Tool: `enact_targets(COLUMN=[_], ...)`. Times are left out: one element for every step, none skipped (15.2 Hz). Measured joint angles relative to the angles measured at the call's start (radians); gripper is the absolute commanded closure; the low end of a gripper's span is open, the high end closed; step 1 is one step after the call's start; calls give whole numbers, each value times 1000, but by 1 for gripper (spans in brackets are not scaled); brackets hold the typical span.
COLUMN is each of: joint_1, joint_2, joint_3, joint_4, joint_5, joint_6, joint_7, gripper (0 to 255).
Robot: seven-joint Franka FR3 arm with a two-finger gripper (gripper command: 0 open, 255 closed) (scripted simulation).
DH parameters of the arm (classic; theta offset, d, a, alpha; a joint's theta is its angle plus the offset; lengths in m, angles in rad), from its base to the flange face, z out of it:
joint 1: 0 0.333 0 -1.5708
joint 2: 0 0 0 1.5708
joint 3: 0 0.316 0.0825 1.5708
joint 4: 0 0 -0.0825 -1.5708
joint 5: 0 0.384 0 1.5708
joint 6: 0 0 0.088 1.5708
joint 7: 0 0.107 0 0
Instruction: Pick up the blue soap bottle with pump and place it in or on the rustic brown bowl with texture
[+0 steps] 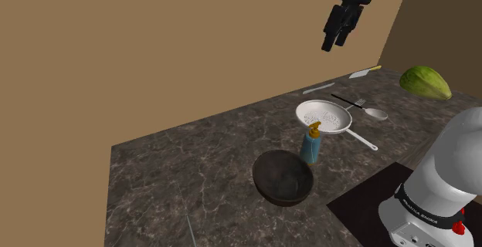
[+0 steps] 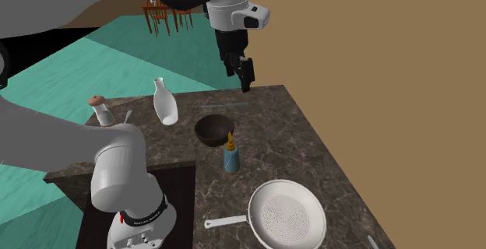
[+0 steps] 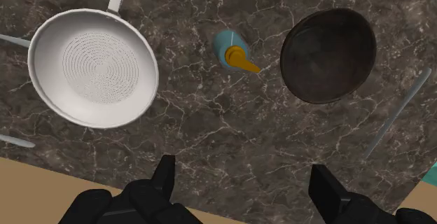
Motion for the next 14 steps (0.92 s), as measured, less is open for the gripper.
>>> enact_targets(joint_1=[0,0,1,3,3,3,5,6,6,7,7,8,10,10], joint_2=[0,8,27,43,65,81,103,131,150,176,206,223,244,274], joint_3=[0,5,16,29,39,49,63,76,86,99,109,120,132,143], joint_4=[0,-9,-11,-24,-28,-42,-57,-63,-82,-85,-97,-112,-122,-133], joint_5=[0,-3,-5,-8,-13,-18,-22,-27,-32,-37,-43,-49,-54,-60], joint_6=[0,6,11,21,26,35,50,62,77,83,102,110,119,136], joint_7=[0,1,9,17,22,28,36,45,50,61,67,75,86,95], gripper=[0,0,0,0,0,0,0,0,0,0,0,0,0,0])
